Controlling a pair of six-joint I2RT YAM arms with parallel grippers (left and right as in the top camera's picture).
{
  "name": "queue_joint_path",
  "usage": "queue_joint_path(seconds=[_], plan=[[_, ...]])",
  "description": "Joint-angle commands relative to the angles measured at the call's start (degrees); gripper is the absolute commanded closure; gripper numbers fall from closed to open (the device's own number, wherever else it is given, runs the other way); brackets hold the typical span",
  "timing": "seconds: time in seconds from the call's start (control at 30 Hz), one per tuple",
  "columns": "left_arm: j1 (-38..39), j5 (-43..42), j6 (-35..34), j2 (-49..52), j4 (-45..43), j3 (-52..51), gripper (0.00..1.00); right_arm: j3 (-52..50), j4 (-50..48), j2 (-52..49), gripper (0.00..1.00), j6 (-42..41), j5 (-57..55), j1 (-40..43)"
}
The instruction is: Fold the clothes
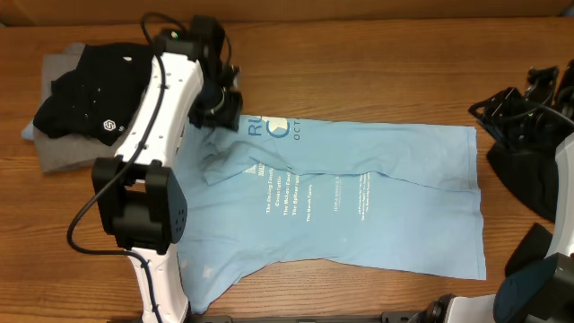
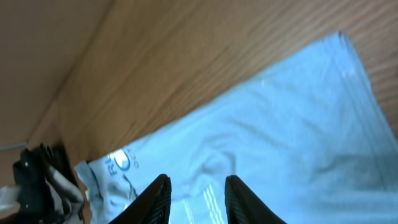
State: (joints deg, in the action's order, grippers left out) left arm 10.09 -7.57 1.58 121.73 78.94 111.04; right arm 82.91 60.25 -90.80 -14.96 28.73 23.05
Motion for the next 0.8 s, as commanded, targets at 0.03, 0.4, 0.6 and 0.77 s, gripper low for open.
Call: queue_joint_path(seconds=[0.03,0.4,0.6,0.77], plan=[[0.5,-6.2,1.5,-0.2,-4.0,-9.5,0.49,-0.1,1.6,-0.1,0.68,1.7,-0.2,-1.4],[1.1,-1.5,4.4,-0.2,-7.3,-20.0,0.49,-0.2,3.1,-0.1,0.68,2.0,-2.1,-2.1],[1.6,0.3,3.7,-0.2,-12.6,-24.0,0.75,-0.5,3.1,-0.1,0.68,2.0,-2.1,-2.1],[1.4,4.3,0.9,-0.3,-14.3,-21.7,0.96,-0.5,3.1,-0.1,0.68,2.9,-2.1,-2.1]])
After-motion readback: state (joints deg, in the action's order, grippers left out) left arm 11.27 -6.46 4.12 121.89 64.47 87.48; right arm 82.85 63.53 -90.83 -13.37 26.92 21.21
